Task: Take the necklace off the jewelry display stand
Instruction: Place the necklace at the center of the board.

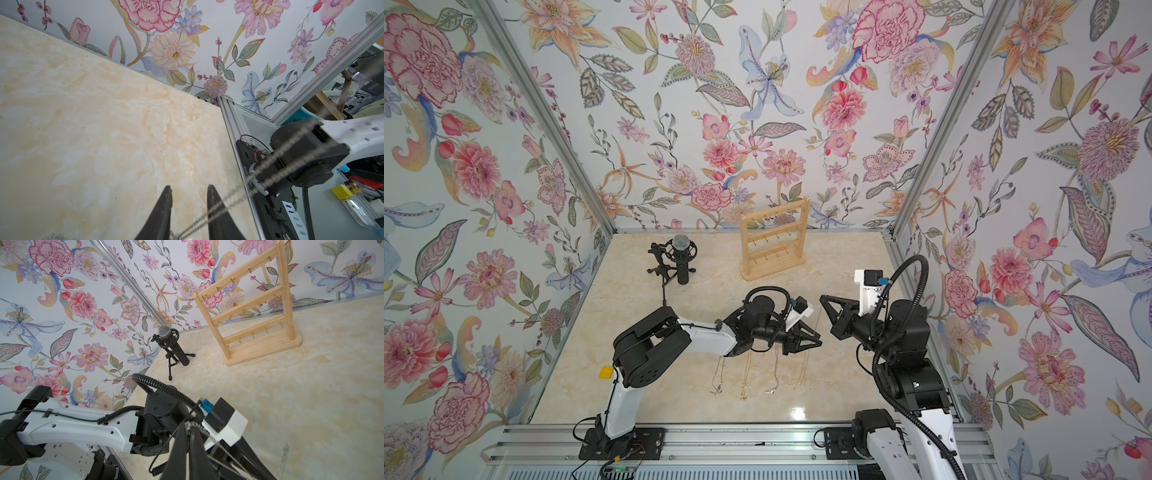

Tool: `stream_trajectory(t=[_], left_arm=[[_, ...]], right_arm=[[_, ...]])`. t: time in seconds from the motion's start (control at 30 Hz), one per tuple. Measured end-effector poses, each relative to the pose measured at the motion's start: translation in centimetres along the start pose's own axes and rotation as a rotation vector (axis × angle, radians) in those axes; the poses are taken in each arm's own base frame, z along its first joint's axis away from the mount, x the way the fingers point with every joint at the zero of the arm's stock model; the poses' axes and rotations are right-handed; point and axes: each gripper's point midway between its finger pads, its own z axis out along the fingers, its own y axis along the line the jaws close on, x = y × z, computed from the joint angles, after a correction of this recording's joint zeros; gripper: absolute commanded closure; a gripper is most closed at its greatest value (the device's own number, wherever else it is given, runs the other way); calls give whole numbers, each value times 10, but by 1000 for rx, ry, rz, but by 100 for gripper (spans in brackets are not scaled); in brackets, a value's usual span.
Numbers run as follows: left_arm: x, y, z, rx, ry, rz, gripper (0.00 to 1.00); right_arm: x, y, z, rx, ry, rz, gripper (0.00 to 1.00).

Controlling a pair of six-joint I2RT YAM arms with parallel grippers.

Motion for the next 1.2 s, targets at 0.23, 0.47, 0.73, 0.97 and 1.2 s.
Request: stream_trajectory(t=[0.23, 0.47, 0.73, 0.97, 1.2], left_arm=[[0, 0, 0, 0, 1, -2, 81], [5, -1, 2, -5, 16, -8, 87], [25, -8, 12, -23, 82, -11, 93], [30, -18, 23, -30, 112, 3, 96], [38, -38, 40, -26, 145, 24, 98]], right_arm=[[0, -3, 0, 15, -1, -4, 100], [4, -15, -1, 83, 7, 3, 100], [5, -29, -6, 176, 17, 13, 100], [8, -36, -14, 244, 27, 25, 100], [11, -44, -24, 309, 25, 36, 100]])
